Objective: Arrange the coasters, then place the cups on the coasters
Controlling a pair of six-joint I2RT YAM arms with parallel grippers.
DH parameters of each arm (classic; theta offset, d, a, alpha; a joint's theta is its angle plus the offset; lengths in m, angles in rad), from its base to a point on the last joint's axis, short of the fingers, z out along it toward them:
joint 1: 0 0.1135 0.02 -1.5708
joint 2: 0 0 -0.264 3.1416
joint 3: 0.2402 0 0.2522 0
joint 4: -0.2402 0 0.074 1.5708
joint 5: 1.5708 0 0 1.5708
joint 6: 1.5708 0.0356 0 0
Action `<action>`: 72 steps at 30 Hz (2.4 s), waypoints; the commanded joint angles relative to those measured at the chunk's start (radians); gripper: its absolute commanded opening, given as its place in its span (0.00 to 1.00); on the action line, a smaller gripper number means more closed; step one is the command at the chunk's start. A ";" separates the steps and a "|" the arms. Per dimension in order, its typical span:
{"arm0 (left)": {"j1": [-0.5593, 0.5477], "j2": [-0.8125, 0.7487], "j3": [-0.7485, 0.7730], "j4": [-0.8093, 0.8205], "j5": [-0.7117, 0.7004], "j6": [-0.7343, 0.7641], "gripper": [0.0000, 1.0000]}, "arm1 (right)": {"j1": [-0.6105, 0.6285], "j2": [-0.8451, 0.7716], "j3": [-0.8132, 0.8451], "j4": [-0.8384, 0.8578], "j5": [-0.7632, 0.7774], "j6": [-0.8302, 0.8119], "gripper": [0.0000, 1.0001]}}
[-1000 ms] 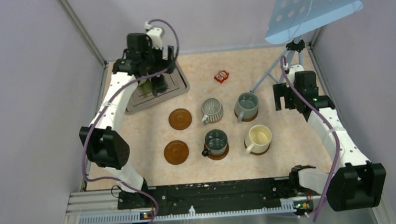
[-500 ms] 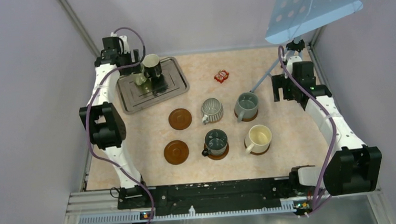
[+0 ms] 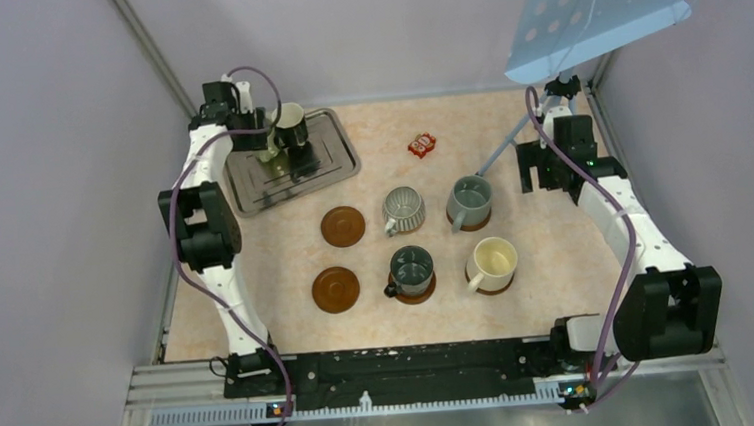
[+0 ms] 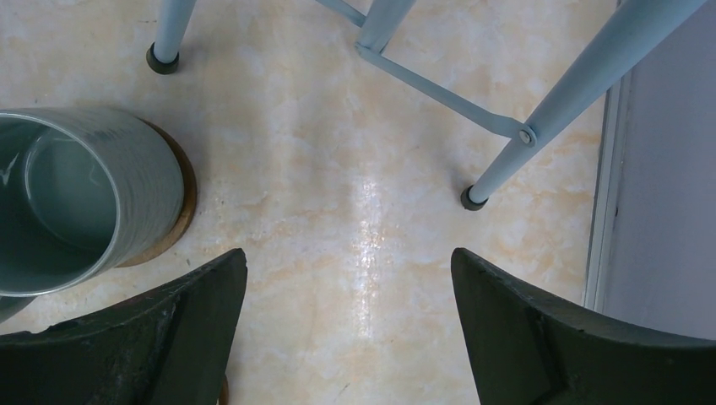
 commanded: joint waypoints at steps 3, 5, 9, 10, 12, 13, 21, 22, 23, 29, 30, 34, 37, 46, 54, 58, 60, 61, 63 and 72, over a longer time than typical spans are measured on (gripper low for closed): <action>0.000 0.066 0.031 0.079 0.013 0.015 0.72 | -0.006 0.009 0.077 0.018 0.027 -0.015 0.89; 0.001 0.095 0.050 0.083 0.003 0.018 0.71 | -0.005 0.010 0.082 0.014 0.031 -0.016 0.89; 0.003 0.143 0.075 0.094 -0.012 0.006 0.69 | -0.006 0.012 0.090 0.007 0.039 -0.020 0.89; 0.003 0.153 0.078 0.099 -0.013 0.003 0.68 | -0.006 0.012 0.093 0.005 0.042 -0.022 0.89; 0.004 0.165 0.083 0.113 -0.009 -0.002 0.64 | -0.005 0.012 0.096 0.000 0.046 -0.023 0.89; 0.006 0.170 0.083 0.121 -0.007 -0.003 0.62 | -0.006 0.012 0.098 -0.002 0.049 -0.023 0.89; 0.009 0.176 0.080 0.160 0.021 -0.001 0.41 | -0.006 0.005 0.097 -0.011 0.054 -0.025 0.89; 0.009 0.172 0.078 0.160 0.022 0.000 0.37 | -0.006 0.003 0.095 -0.012 0.053 -0.025 0.89; 0.010 0.167 0.075 0.160 0.022 0.000 0.34 | -0.006 0.002 0.094 -0.012 0.055 -0.025 0.89; 0.024 0.098 0.037 0.185 -0.020 -0.001 0.05 | -0.005 -0.012 0.080 -0.006 0.049 -0.025 0.89; 0.030 0.083 0.028 0.192 -0.021 -0.001 0.00 | -0.006 -0.015 0.077 -0.005 0.046 -0.025 0.89; 0.041 -0.006 -0.023 0.244 -0.019 0.005 0.00 | -0.006 -0.022 0.069 0.002 0.033 -0.022 0.89; 0.043 -0.098 -0.097 0.311 -0.020 0.017 0.00 | -0.006 -0.030 0.058 0.008 0.020 -0.020 0.89; 0.041 -0.366 -0.289 0.406 0.128 0.059 0.00 | -0.006 -0.058 0.029 0.023 -0.009 -0.020 0.89; 0.032 -0.640 -0.494 0.325 0.473 0.168 0.00 | -0.006 -0.086 0.003 0.026 -0.029 -0.014 0.89; 0.011 -0.738 -0.573 0.226 0.616 0.231 0.00 | -0.006 -0.099 -0.009 0.030 -0.032 -0.009 0.89; -0.039 -0.780 -0.626 0.195 0.597 0.260 0.00 | -0.005 -0.105 -0.015 0.031 -0.034 -0.005 0.89; -0.060 -0.808 -0.667 0.189 0.578 0.269 0.00 | -0.005 -0.108 -0.018 0.033 -0.034 -0.002 0.89; -0.122 -0.849 -0.734 0.185 0.529 0.285 0.00 | -0.006 -0.113 -0.022 0.033 -0.036 0.002 0.89; -0.319 -0.936 -0.988 0.272 0.358 0.193 0.00 | -0.006 -0.135 -0.042 0.030 -0.028 0.006 0.89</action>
